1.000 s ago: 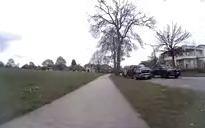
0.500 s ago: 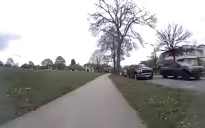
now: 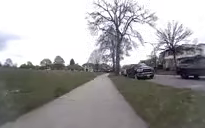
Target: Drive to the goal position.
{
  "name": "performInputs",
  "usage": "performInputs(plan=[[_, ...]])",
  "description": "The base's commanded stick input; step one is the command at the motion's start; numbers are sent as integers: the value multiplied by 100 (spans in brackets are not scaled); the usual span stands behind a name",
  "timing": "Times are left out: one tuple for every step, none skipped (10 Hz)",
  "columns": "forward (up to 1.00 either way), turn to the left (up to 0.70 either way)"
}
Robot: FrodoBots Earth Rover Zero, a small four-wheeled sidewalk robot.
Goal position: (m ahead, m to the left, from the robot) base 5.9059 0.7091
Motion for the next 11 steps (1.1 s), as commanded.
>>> performInputs(plan=[[85, 0], [85, 0], [85, 0], [85, 0], [85, 0], [85, 0], [85, 0], [85, 0], [85, 0], [85, 0], [85, 0]])
